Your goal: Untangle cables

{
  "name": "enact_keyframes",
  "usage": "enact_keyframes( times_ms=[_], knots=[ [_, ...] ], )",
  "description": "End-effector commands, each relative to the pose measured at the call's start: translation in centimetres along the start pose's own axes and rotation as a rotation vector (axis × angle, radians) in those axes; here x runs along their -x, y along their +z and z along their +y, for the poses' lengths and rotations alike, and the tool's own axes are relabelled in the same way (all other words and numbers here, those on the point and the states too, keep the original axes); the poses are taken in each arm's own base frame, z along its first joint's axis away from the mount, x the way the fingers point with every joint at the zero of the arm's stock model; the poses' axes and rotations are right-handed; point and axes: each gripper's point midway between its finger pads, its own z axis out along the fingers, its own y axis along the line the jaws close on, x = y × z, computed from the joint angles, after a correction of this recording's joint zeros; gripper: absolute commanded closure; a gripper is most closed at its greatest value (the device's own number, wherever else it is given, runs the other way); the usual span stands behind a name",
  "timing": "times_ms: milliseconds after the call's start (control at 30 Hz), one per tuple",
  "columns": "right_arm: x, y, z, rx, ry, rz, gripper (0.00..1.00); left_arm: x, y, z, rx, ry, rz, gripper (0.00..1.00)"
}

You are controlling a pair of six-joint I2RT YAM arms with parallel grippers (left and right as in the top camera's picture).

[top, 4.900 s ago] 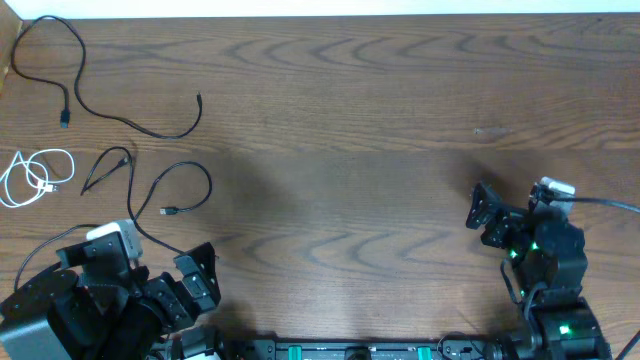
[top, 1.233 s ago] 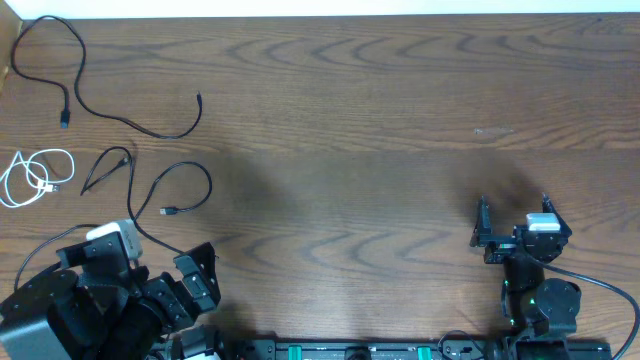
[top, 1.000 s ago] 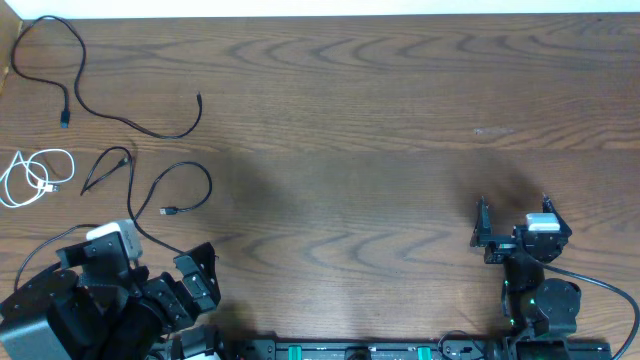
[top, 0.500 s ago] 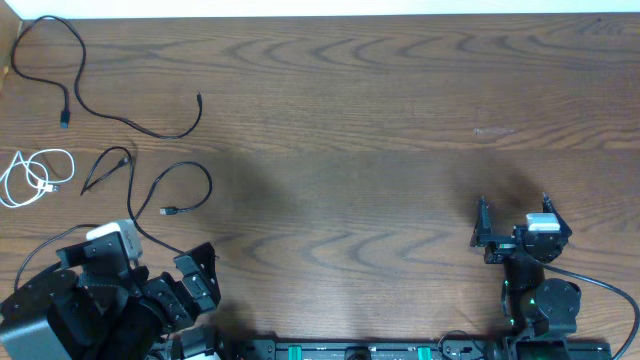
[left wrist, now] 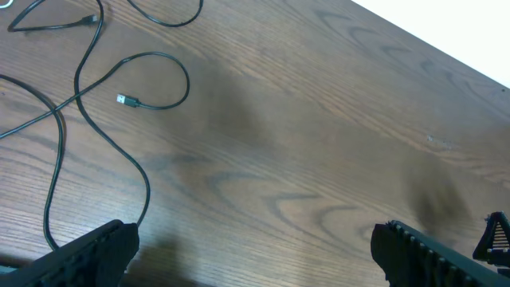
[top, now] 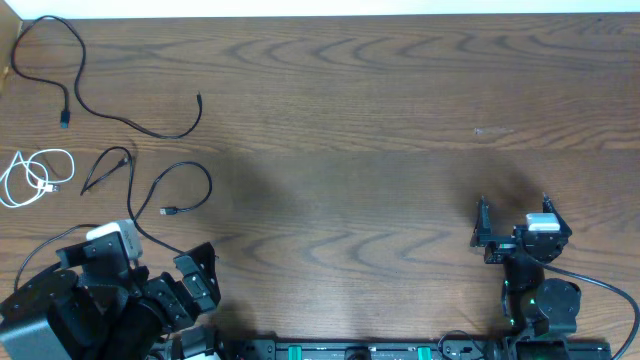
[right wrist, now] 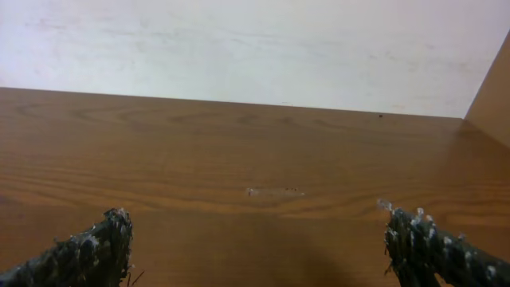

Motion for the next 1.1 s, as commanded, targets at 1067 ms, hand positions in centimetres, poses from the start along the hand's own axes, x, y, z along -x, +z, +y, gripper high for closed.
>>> enact_keyframes(
  times_ms=[1067],
  knots=[
    [0.0, 0.0, 0.0, 0.000, -0.011, -0.001, 0.01, 1.2, 4.9, -2.3, -0.237, 0.215, -0.288, 0.02]
  ],
)
